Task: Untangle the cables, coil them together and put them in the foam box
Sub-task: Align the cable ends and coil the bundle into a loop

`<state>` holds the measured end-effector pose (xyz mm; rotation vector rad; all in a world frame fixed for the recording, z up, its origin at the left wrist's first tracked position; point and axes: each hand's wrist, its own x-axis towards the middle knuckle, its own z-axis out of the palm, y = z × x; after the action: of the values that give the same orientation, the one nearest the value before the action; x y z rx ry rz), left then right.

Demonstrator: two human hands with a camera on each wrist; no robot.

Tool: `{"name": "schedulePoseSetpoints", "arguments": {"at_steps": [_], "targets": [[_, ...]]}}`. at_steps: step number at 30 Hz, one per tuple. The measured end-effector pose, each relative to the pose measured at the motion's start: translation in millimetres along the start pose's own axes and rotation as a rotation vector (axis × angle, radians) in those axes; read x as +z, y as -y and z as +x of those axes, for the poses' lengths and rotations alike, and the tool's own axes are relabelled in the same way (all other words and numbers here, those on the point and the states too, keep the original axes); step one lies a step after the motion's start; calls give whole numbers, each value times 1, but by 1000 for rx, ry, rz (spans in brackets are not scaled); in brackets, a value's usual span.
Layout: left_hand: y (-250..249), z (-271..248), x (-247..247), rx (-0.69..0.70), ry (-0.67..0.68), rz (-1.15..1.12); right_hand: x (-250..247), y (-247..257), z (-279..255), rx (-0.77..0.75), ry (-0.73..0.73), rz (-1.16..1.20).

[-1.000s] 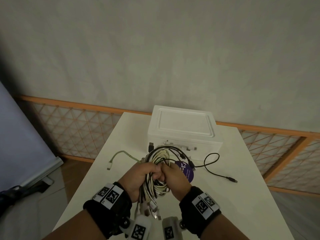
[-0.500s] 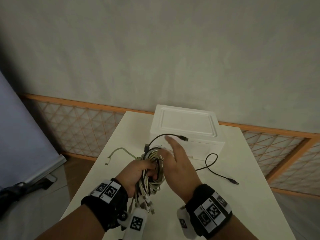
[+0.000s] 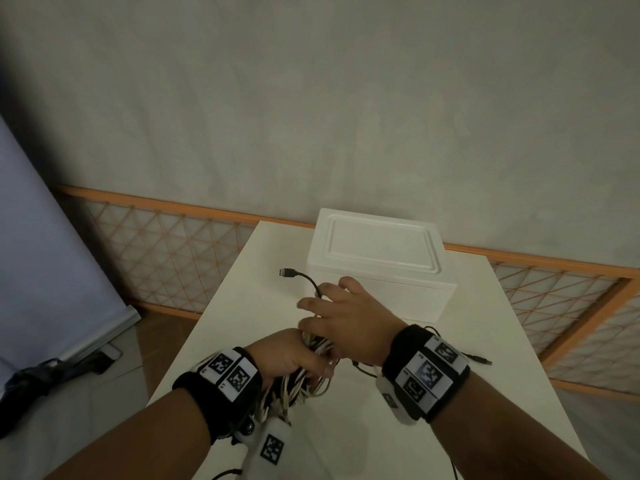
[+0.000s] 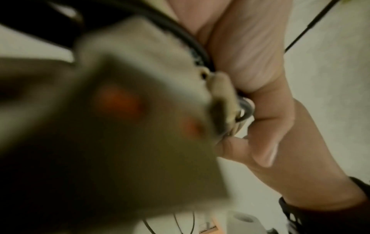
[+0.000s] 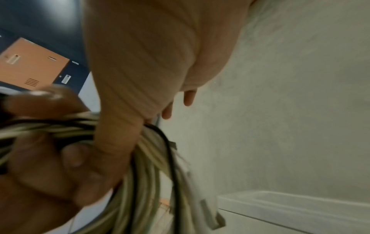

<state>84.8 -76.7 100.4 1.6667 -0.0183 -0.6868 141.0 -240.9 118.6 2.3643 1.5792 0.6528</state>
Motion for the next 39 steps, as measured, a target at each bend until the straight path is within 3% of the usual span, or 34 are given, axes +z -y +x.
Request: {"name": "schedulePoseSetpoints", "arguments": {"at_steps": [6,12,15,19,23,27,32,35,37,39], "targets": [[-1,-2,-8,-50,32,146,-1,-3,-13,28,-90,93],[-4,-2,-2,-2,36,151,19,-12,-17,105,-154,460],[-9,-6,5,85,50,68,32,-3,-23,262,-284,725],[-13,-5,9,164,30,12,40,19,-26,591,-451,1050],[-10,-2,12,165,-28,-136,40,37,-17,885,-537,1083],[-10,-4,13,196,-66,-181,38,44,-10,1026,-542,1144],[-13,-9,13,214,-20,-249,31,42,-7,1027,-554,1220],[-12,-14,11,236,39,-213,28,32,-9,910,-510,1307],[-12,-17,11,262,51,-121,27,23,-12,802,-426,1329],[-11,-17,7,275,20,-42,27,17,-19,720,-294,1208]]}}
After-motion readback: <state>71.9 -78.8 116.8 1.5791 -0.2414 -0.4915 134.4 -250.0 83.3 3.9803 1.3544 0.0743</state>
